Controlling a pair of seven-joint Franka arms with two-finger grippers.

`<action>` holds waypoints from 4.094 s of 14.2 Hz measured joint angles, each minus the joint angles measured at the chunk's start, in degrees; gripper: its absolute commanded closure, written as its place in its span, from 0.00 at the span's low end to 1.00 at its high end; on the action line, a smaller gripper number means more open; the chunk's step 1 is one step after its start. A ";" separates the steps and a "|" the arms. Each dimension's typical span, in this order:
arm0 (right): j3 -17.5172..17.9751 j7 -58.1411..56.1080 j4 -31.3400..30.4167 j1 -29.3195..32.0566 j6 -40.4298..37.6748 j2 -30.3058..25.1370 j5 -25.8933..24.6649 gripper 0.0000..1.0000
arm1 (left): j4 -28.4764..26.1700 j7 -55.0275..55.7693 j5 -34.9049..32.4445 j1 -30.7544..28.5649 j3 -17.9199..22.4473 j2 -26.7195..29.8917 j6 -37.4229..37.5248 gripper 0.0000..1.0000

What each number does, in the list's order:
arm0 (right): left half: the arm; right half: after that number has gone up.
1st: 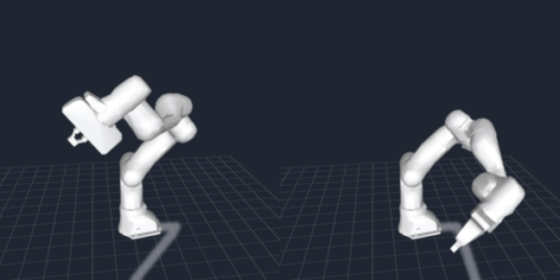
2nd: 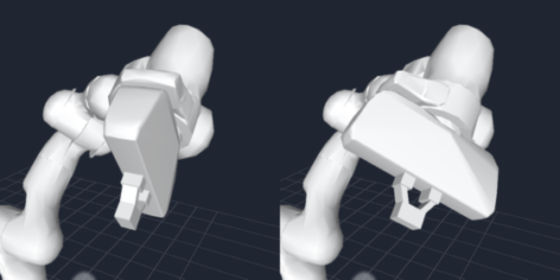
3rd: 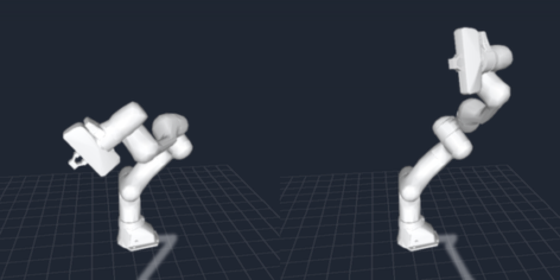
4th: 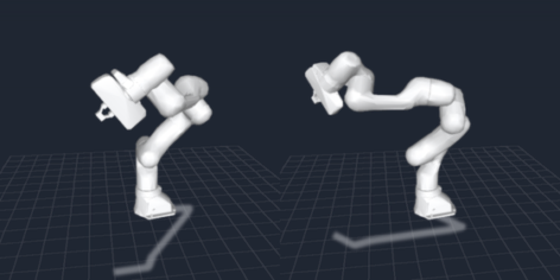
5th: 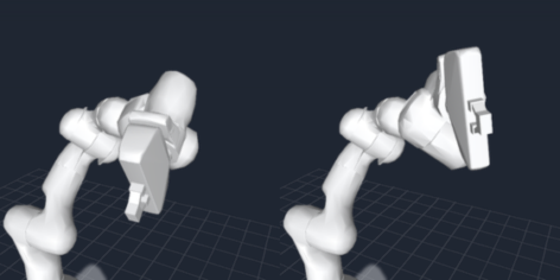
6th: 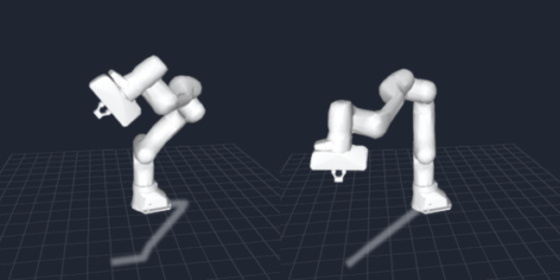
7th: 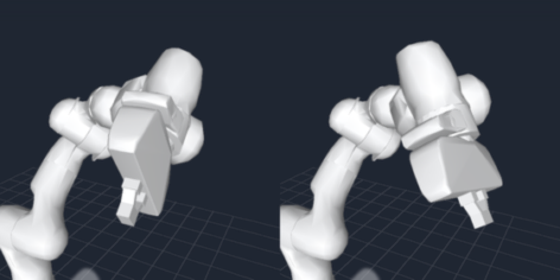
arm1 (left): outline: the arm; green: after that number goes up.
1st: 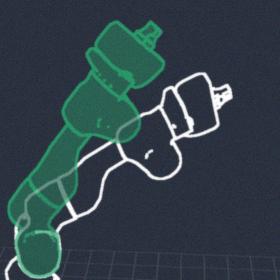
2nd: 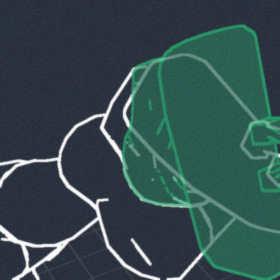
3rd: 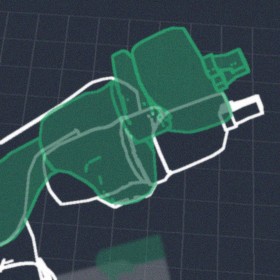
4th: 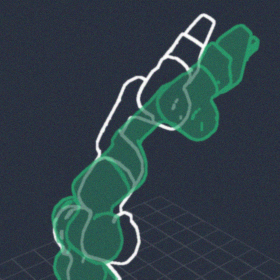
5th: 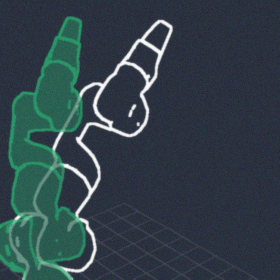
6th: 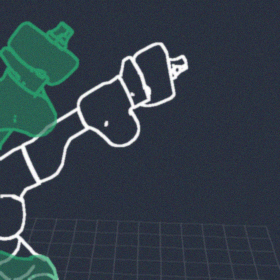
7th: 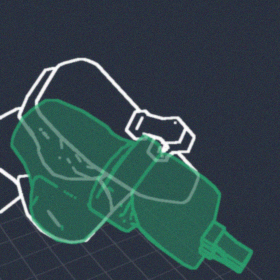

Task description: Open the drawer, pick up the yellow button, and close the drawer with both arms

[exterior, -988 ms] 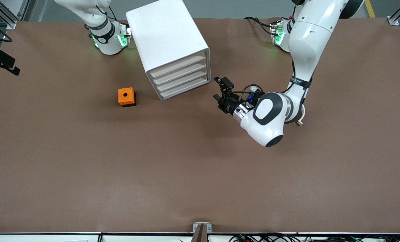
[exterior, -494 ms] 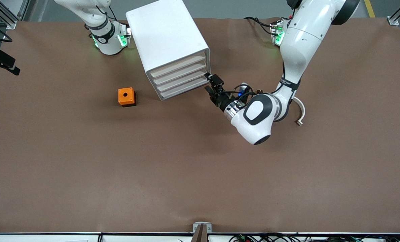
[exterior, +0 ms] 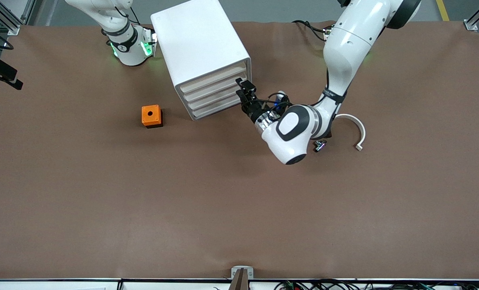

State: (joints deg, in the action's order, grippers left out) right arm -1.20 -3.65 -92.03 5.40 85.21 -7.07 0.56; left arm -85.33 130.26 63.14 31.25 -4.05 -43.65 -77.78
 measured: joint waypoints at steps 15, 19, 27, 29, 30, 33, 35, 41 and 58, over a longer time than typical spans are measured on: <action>0.04 0.00 -0.11 0.00 -0.04 0.00 0.37 0.00 | -4.12 0.17 0.48 4.15 -3.22 -0.08 0.88 0.65; 0.07 0.00 -0.11 -0.01 -0.04 0.00 0.38 0.00 | -4.09 0.17 0.48 3.69 -2.69 -0.08 0.88 0.79; 0.09 0.00 -0.16 -0.01 -0.25 0.03 0.39 0.00 | -3.56 1.09 0.48 2.46 -2.58 -0.05 0.83 0.94; 0.04 0.00 -0.17 0.00 -0.25 0.08 0.39 0.00 | -3.48 1.25 0.48 2.19 -2.57 -0.05 0.83 0.94; 0.03 0.00 -0.17 0.00 -0.25 0.08 0.39 0.00 | -3.43 1.25 0.47 1.96 -2.57 -0.06 0.83 0.94; 0.02 -0.01 -0.17 0.00 -0.24 0.08 0.39 0.00 | -3.08 1.25 0.20 0.60 -2.31 -0.05 1.02 0.93; 0.02 -0.01 -0.17 -0.01 -0.10 0.11 0.39 0.00 | -2.52 1.26 0.10 -0.24 -1.21 -0.05 1.41 0.93; 0.05 -0.05 -0.17 0.00 1.06 2.10 0.35 0.00 | -0.05 1.38 0.21 -2.51 2.68 -0.03 2.19 0.87; -0.64 -3.54 1.40 2.75 6.61 13.86 -0.87 0.00 | 2.36 -0.86 0.30 -6.56 4.61 -0.03 0.18 0.00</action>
State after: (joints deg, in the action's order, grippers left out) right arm -1.84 -7.19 -90.63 8.16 91.82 6.79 -0.30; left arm -82.98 129.41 63.44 24.68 0.56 -43.68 -77.61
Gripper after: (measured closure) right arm 0.000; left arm 0.577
